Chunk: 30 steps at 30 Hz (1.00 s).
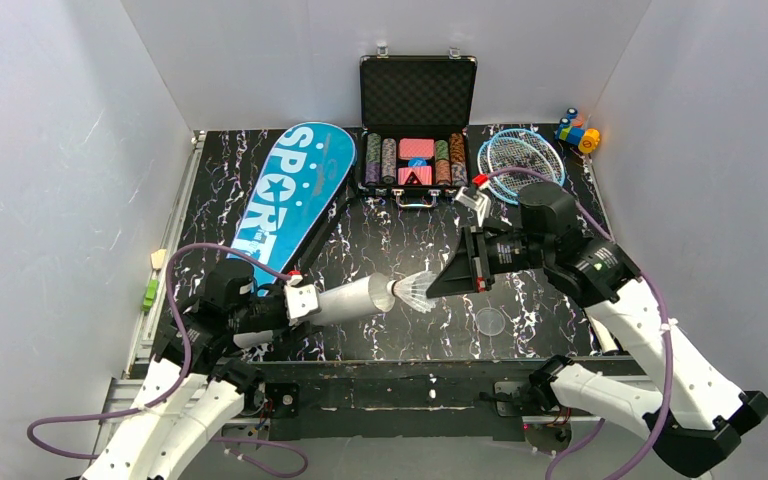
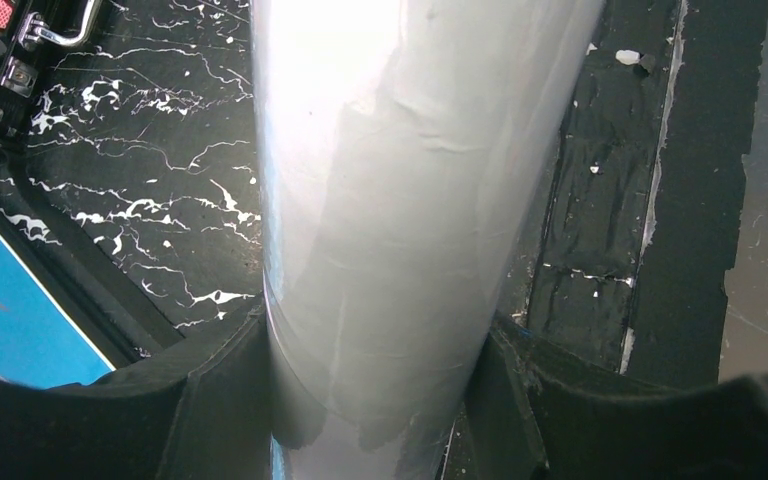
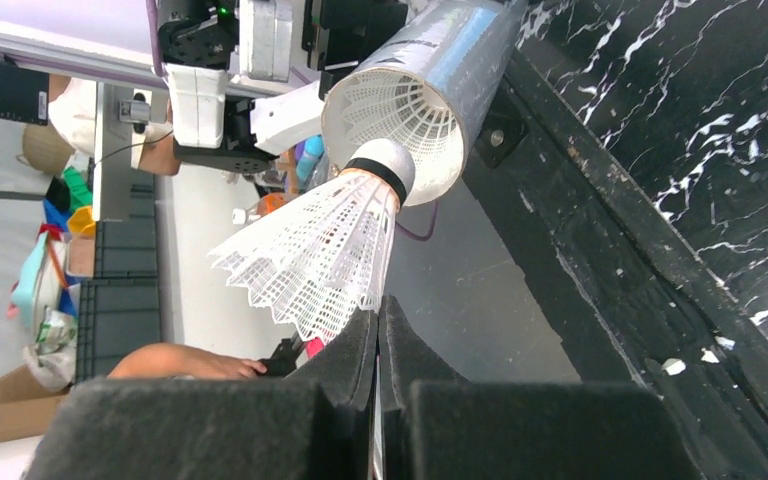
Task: Pack up the badminton gear
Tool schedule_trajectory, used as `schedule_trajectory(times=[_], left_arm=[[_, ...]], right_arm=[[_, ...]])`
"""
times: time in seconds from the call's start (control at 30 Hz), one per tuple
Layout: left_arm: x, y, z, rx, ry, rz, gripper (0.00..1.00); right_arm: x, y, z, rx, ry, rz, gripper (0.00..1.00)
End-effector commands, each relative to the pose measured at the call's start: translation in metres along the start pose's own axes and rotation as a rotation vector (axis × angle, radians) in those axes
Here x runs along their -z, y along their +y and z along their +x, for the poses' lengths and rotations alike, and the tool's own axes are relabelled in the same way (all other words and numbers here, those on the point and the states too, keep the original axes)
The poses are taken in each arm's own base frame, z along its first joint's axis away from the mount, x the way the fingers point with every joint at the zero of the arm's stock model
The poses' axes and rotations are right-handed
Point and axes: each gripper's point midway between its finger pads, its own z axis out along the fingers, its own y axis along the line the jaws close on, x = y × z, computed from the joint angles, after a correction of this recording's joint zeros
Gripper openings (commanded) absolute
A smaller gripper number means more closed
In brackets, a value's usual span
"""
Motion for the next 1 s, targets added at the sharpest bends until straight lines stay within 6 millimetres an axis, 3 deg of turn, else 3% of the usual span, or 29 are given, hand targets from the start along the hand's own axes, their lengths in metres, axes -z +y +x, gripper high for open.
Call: schedule_trajectory(times=[0.0, 0.33, 0.5, 0.6, 0.77, 0.97], left_arm=[[0.002, 0.006, -0.022, -0.044, -0.067, -0.008, 0.21], [0.005, 0.002, -0.03, -0.031, -0.096, 0.005, 0.24], [0.007, -0.001, -0.03, -0.037, -0.096, 0.01, 0.24], [0.007, -0.002, -0.03, -0.034, -0.096, 0.014, 0.24], [0.009, -0.001, -0.034, -0.028, -0.104, 0.011, 0.24], [0.009, 0.003, -0.04, -0.009, -0.112, 0.006, 0.24]], right_arm=[[-0.013, 0.011, -0.003, 0.014, 0.023, -0.07, 0.01], [-0.041, -0.001, -0.017, -0.022, 0.037, -0.005, 0.01], [-0.049, -0.006, -0.021, 0.001, 0.043, 0.056, 0.35], [-0.043, -0.016, -0.026, 0.016, 0.015, 0.154, 0.43], [-0.033, -0.013, -0.028, 0.06, -0.022, 0.183, 0.55], [-0.043, -0.015, -0.017, 0.064, 0.013, 0.186, 0.62]])
